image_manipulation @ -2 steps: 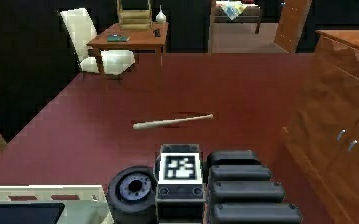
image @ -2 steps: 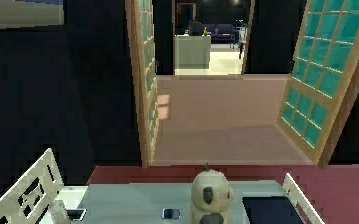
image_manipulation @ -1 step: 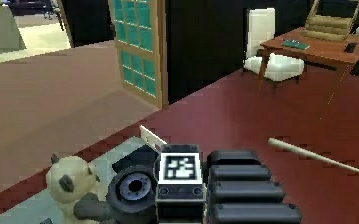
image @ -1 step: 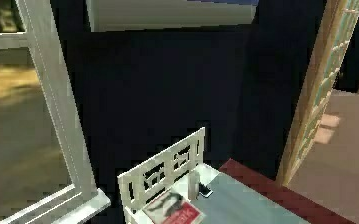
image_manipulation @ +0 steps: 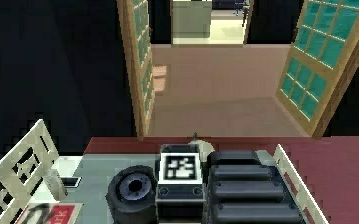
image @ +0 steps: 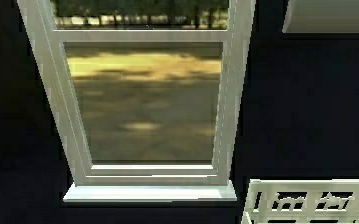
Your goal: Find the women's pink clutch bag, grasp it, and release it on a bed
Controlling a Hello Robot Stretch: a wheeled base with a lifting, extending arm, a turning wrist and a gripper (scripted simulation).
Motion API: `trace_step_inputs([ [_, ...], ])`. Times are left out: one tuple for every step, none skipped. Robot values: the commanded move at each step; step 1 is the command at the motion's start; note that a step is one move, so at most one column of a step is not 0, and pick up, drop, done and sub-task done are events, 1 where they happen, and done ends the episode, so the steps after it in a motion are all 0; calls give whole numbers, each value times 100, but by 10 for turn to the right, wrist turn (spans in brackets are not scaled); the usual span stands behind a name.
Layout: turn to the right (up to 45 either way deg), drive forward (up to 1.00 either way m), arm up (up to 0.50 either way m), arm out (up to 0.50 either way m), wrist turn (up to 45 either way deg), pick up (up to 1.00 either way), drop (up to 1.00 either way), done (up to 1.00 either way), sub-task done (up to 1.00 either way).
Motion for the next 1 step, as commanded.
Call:
trace_step_inputs([
  [0,0,0,48,0,0,0,0,0],
])
